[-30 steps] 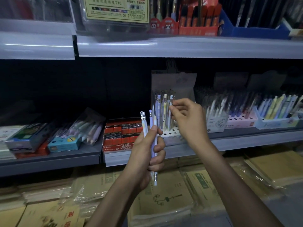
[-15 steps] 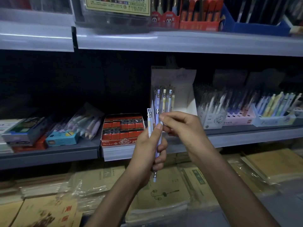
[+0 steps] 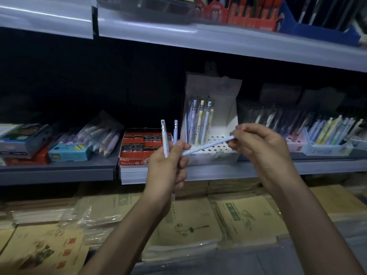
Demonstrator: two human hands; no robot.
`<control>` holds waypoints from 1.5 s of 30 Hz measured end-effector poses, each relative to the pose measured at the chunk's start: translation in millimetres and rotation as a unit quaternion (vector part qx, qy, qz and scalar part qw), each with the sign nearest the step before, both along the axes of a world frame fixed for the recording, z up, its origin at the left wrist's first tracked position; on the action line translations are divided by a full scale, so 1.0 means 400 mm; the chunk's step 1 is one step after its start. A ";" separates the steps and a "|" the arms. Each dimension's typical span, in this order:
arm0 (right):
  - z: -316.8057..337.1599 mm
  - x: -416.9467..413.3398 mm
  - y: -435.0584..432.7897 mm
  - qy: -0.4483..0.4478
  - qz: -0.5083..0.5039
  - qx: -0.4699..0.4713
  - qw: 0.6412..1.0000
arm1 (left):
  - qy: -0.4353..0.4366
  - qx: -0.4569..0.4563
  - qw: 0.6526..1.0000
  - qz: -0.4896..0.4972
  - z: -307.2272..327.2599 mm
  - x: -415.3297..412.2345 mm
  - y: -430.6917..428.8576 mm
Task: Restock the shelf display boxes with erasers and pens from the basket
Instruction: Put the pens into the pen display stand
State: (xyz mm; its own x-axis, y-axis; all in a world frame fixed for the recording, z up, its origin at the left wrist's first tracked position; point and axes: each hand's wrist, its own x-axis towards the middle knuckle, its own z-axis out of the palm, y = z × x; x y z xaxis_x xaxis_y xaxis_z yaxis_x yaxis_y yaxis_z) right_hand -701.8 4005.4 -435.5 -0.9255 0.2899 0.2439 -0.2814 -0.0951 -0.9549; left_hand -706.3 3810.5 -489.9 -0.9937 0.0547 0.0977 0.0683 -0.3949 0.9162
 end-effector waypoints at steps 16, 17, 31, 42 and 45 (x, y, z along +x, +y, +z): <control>-0.100 0.003 -0.086 0.185 -0.077 0.682 0.703 | 0.131 -0.110 0.982 0.084 -0.009 -0.006 0.009; -0.099 -0.004 -0.078 0.188 -0.093 0.650 0.730 | 0.107 -0.070 0.989 0.070 -0.003 -0.004 0.006; -0.012 -0.097 -0.048 0.136 -0.111 0.153 0.972 | 0.011 0.003 0.999 0.030 0.018 -0.003 0.005; -0.040 -0.143 -0.059 0.121 -0.106 0.231 0.960 | -0.006 0.025 0.999 0.030 0.012 -0.018 0.027; -0.059 -0.157 -0.060 0.101 -0.106 0.248 0.958 | -0.002 0.022 0.999 0.025 0.011 -0.019 0.029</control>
State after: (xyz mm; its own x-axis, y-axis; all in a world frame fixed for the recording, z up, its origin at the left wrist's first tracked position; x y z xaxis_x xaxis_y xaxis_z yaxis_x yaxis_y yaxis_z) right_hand -764.8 3981.4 -459.2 -0.7777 0.2688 0.5683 -0.4283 0.4352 -0.7919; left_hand -713.7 3822.0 -485.7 -0.9955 0.0004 0.0947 0.0853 -0.4305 0.8985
